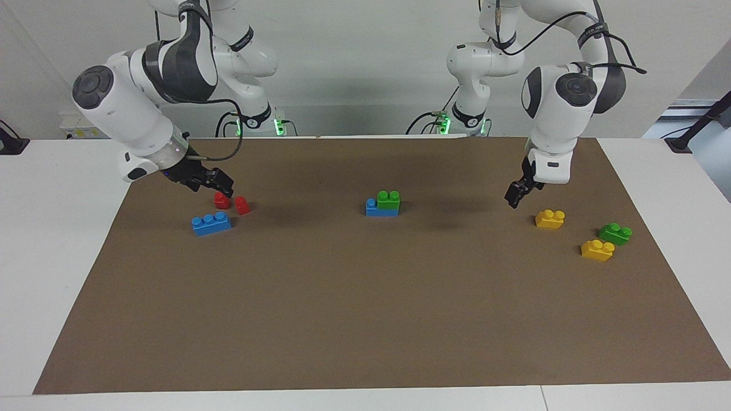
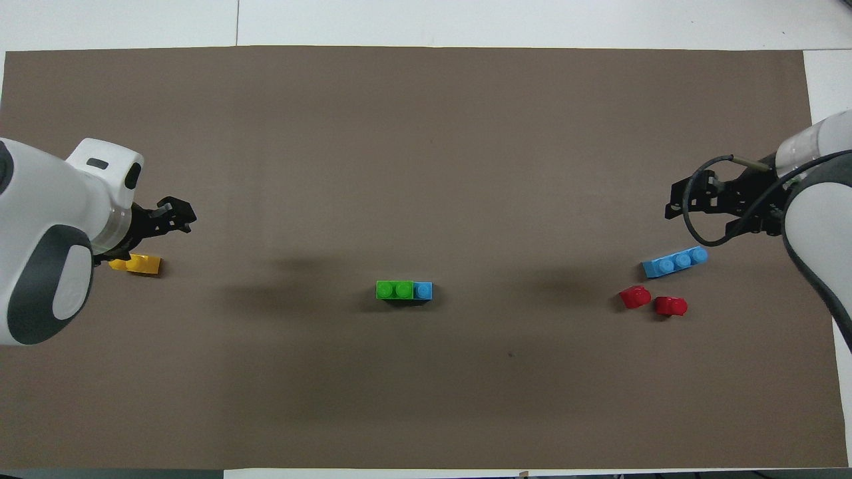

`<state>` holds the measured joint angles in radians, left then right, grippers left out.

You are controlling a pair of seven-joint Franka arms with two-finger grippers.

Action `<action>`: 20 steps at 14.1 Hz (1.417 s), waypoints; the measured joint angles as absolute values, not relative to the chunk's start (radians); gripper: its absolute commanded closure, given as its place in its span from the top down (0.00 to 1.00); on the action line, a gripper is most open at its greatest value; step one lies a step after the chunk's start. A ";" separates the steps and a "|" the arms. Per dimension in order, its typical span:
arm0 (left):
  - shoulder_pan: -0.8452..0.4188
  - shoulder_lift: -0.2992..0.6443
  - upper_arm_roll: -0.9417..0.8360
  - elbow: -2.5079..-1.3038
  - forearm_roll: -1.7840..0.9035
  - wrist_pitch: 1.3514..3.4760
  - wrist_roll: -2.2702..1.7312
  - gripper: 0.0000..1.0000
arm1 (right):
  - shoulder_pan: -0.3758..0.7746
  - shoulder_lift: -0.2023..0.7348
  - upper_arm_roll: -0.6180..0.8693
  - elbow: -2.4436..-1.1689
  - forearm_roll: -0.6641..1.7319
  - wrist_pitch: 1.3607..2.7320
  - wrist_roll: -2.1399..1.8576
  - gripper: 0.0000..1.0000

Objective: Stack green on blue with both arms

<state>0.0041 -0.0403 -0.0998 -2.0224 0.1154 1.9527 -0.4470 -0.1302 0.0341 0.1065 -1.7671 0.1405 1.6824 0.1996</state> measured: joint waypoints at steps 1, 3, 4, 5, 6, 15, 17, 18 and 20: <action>0.025 -0.040 -0.100 -2.004 0.100 1.935 -0.350 1.00 | -0.130 0.018 0.107 -1.759 0.131 1.667 0.172 1.00; 0.054 -0.032 -0.099 -1.952 0.073 1.879 -0.191 1.00 | -0.130 -0.008 0.107 -1.735 0.111 1.620 0.119 1.00; 0.059 -0.025 -0.100 -1.921 0.063 1.848 -0.144 1.00 | -0.130 -0.018 0.108 -1.725 0.102 1.597 0.100 1.00; 0.060 -0.018 -0.100 -1.892 0.051 1.824 -0.118 1.00 | -0.130 -0.024 0.109 -1.718 0.096 1.577 0.083 1.00; 0.060 -0.011 -0.103 -1.862 0.042 1.797 -0.104 1.00 | -0.130 -0.028 0.109 -1.715 0.093 1.562 0.069 1.00; 0.058 0.000 -0.115 -1.695 0.033 1.642 -0.059 1.00 | -0.126 -0.030 0.117 -1.692 0.036 1.552 0.041 1.00; 0.058 0.002 -0.115 -1.690 0.033 1.674 -0.057 1.00 | -0.126 -0.030 0.117 -1.690 0.036 1.554 0.042 1.00; 0.058 0.003 -0.116 -1.687 0.033 1.678 -0.056 1.00 | -0.127 -0.030 0.116 -1.690 0.036 1.561 0.043 1.00; 0.058 0.005 -0.117 -1.681 0.033 1.681 -0.056 1.00 | -0.130 -0.030 0.115 -1.690 0.036 1.570 0.044 1.00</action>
<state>0.0580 0.0052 -0.1167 -1.6811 0.0329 1.6814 -0.0562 -0.1296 -0.0301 0.1152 -1.6897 0.0359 1.5699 0.0437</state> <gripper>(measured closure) 0.000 0.000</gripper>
